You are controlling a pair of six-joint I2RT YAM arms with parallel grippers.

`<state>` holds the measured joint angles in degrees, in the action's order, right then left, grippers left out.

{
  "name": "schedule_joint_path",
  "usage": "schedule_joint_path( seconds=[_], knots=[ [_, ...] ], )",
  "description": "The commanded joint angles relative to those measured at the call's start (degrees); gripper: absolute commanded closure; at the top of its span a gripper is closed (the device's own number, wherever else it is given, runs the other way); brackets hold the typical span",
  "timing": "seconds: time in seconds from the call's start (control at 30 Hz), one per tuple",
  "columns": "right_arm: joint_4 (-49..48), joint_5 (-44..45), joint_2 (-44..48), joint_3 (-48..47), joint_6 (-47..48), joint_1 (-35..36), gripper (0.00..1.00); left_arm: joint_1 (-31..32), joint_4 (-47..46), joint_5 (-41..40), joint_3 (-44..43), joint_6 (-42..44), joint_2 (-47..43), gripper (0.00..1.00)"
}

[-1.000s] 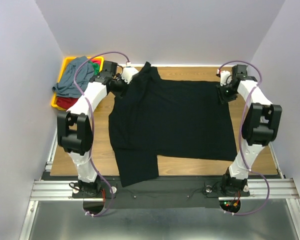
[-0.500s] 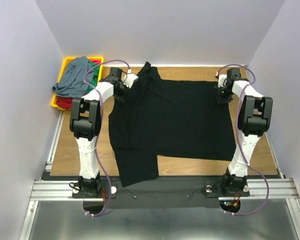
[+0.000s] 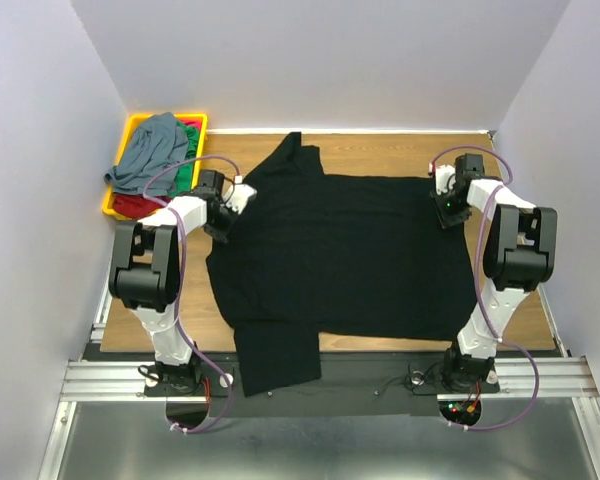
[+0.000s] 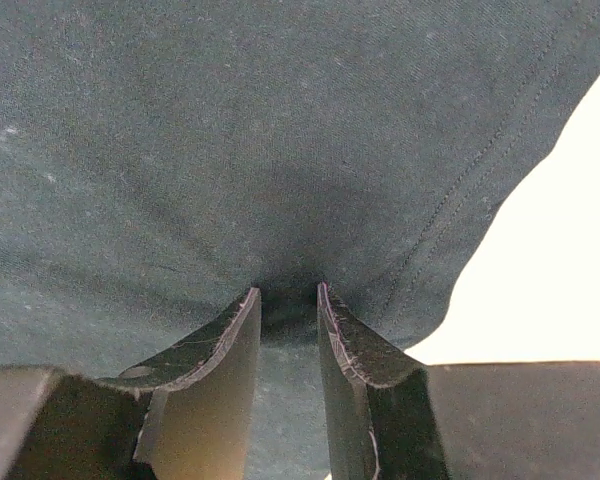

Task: Fold and stack the t-shirts
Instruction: Flatten the tshirt out

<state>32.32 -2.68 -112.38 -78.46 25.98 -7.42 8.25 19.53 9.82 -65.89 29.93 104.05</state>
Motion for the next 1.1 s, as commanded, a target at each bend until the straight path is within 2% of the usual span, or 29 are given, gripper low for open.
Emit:
schedule_joint_path(
  seconds=[0.0,0.13,0.23,0.27,0.3,0.37,0.43,0.53,0.6,0.7,0.9,1.07],
  knots=[
    [5.7,4.3,3.9,5.5,6.3,-0.2,0.65,0.0,7.8,1.0,5.1,0.9,-6.2,0.81],
    [5.7,3.9,6.0,5.9,6.8,-0.8,0.64,0.4,12.7,4.2,5.6,1.3,-8.1,0.81],
    [7.1,2.9,6.6,2.4,6.5,-1.1,0.65,0.4,15.8,5.1,2.6,1.7,-10.0,0.81],
    [7.8,1.0,6.6,-0.3,6.2,-1.2,0.64,0.4,15.9,5.6,1.4,1.7,-10.7,0.79],
    [8.3,-1.3,6.6,-1.7,5.2,-1.2,0.62,0.4,15.8,7.2,-2.1,1.8,-11.7,0.72],
    [9.0,-4.4,6.6,-4.9,3.5,-1.2,0.59,0.4,15.3,9.2,-6.8,1.3,-11.4,0.66],
    [10.0,-11.1,6.0,-10.2,0.1,-1.2,0.54,0.3,14.0,11.5,-14.7,0.7,-8.4,0.61],
    [10.0,-19.3,3.1,-16.0,-4.3,-1.2,0.53,0.6,11.6,13.5,-24.7,-1.3,-1.2,0.6],
    [10.1,-21.0,-1.0,-19.1,-6.8,-0.4,0.53,1.1,11.0,14.7,-31.2,-2.8,2.7,0.6],
    [10.1,-19.9,-6.3,-23.9,-7.7,1.0,0.55,2.1,8.8,15.0,-35.6,-4.9,8.6,0.6],
    [10.1,-15.4,-11.7,-25.3,-6.7,2.7,0.59,3.1,6.0,11.4,-34.3,-5.8,13.7,0.61],
    [10.0,-11.0,-12.2,-21.0,-4.2,2.7,0.6,3.1,4.7,8.2,-25.6,-3.3,13.1,0.62]
  ],
)
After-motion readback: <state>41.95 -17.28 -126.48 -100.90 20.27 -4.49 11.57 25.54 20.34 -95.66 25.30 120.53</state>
